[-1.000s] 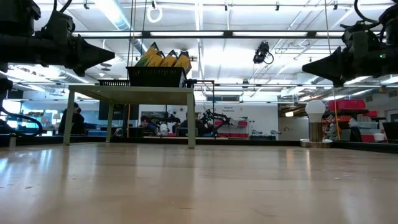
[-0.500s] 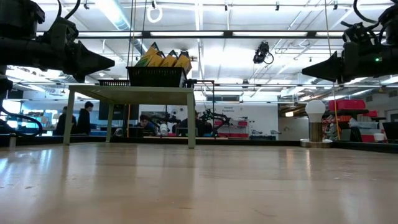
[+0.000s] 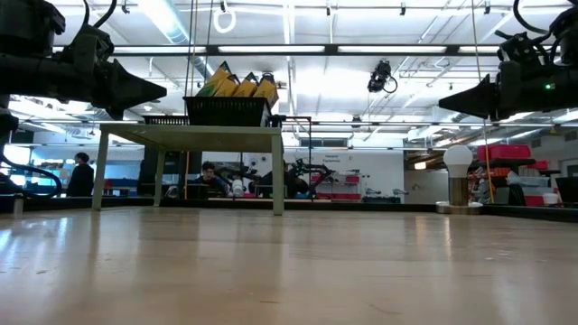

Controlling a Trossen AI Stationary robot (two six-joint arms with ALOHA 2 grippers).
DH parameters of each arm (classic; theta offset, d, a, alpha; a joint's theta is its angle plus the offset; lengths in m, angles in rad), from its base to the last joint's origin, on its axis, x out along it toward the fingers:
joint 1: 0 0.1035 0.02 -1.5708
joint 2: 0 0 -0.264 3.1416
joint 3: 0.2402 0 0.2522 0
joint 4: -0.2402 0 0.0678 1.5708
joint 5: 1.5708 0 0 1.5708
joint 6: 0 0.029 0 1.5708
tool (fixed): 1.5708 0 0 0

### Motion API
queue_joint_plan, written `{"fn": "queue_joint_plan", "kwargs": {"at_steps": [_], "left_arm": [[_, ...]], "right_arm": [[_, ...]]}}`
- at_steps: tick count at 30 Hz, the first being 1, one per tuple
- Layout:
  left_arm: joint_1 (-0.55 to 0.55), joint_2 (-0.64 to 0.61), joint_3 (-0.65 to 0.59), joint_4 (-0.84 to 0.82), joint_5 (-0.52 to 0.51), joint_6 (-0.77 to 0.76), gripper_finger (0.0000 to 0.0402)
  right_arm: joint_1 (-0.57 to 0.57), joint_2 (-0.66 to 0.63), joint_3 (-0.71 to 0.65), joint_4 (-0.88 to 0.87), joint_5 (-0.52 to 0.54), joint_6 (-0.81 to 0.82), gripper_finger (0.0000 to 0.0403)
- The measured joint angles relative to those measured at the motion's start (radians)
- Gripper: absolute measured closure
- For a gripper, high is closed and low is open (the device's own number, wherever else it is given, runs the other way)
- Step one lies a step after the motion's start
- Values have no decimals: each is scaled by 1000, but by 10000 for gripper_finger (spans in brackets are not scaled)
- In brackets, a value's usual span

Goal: Pick & Place Office Desk Supplies
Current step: Return to Home Position

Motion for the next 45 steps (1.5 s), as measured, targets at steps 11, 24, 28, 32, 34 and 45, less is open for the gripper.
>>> {"fn": "queue_joint_plan", "kwargs": {"at_steps": [11, 24, 28, 32, 34, 45], "left_arm": [[0, 0, 0, 0, 0, 1, 388], [0, 0, 0, 0, 0, 0, 388], [0, 0, 0, 0, 0, 0, 388], [0, 0, 0, 0, 0, 0, 388], [0, 0, -1, 0, 0, 0, 388], [0, 0, -1, 0, 0, 0, 388]], "right_arm": [[0, 0, 0, 0, 0, 0, 376], [0, 0, 0, 0, 0, 0, 376], [0, 0, 0, 0, 1, 0, 376], [0, 0, 0, 0, 1, 0, 376], [0, 0, 0, 0, 1, 0, 376], [0, 0, 0, 0, 4, 0, 375]]}}
